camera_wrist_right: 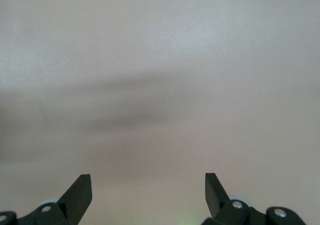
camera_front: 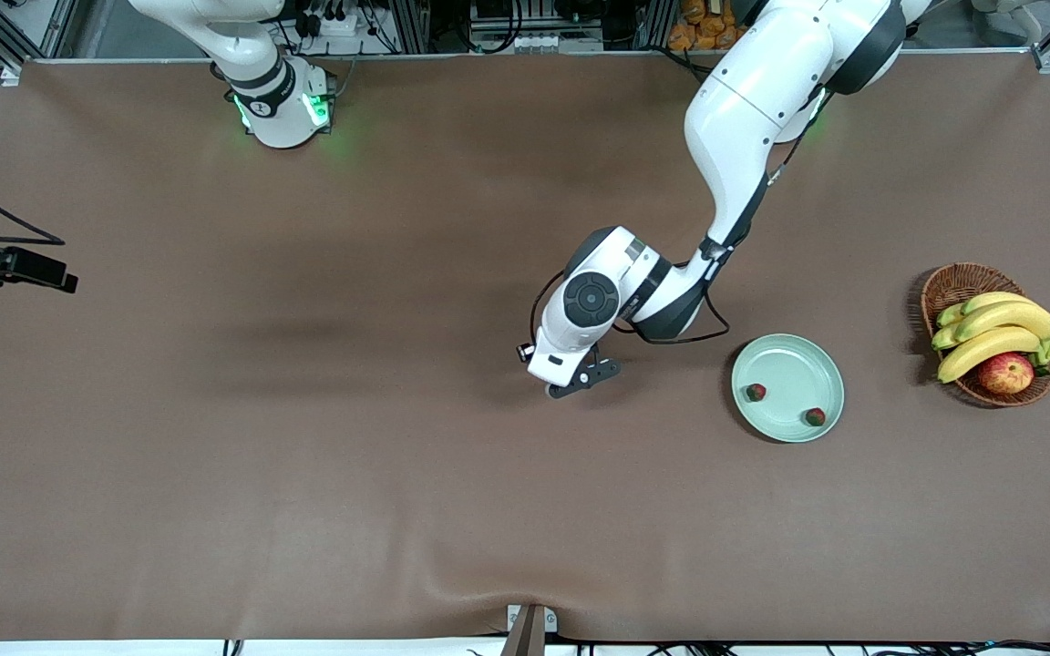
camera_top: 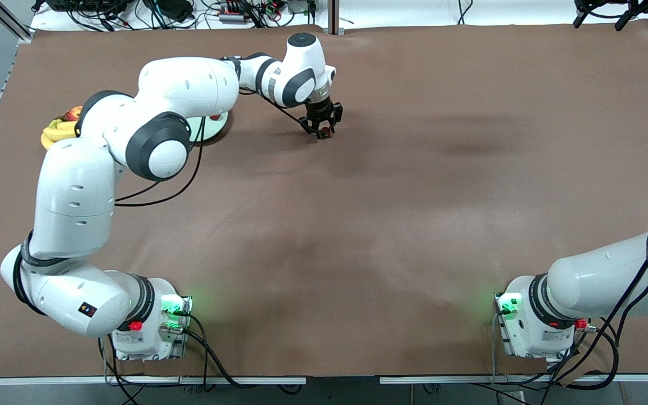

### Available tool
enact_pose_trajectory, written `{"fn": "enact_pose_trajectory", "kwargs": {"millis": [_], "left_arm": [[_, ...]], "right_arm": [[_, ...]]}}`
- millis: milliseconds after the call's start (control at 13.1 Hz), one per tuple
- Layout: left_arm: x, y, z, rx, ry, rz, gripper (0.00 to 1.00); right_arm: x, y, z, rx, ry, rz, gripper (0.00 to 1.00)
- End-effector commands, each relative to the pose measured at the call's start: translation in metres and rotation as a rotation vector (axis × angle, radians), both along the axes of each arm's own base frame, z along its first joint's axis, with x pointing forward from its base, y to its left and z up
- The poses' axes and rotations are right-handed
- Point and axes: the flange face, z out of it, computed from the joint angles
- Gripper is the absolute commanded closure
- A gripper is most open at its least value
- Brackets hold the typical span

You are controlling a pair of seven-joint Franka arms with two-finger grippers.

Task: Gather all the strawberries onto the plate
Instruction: 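Take the third strawberry with the left gripper while the right gripper retracts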

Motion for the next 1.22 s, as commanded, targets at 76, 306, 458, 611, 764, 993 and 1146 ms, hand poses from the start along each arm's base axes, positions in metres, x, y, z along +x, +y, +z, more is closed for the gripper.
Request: {"fn": "enact_pose_trajectory", "kwargs": {"millis": [76,306,458,611,764,993,1146], "left_arm": [[0.005,-0.003,0.0,0.0,-0.032,-0.02,0.5],[0.01,0.0,-0.004,-0.009,-0.044,-0.01,0.5],[0.01,-0.001,-0.008,-0.015,-0.05,-0.008,0.5],[0.01,-0.001,-0.008,-0.021,-0.057,-0.006,0.51],[0.011,0.0,-0.009,-0.019,-0.057,-0.005,0.58],[0.011,0.0,-0.009,-0.019,-0.058,-0.006,0.98],[0.025,0.012,0.009,-0.03,-0.081,-0.008,1.0]], "right_arm": [[-0.008,-0.001,0.002,-0.01,0.001,0.026,0.0],[-0.009,0.006,0.003,-0.003,-0.002,0.032,0.0],[-0.009,0.006,0.002,-0.001,0.001,0.03,0.0],[-0.009,0.009,0.003,-0.003,0.006,0.035,0.0],[-0.01,0.008,0.005,-0.005,0.003,0.032,0.0],[-0.016,0.014,0.027,-0.02,-0.032,0.042,0.0],[-0.022,0.017,0.029,-0.017,-0.006,0.046,0.0]]}}
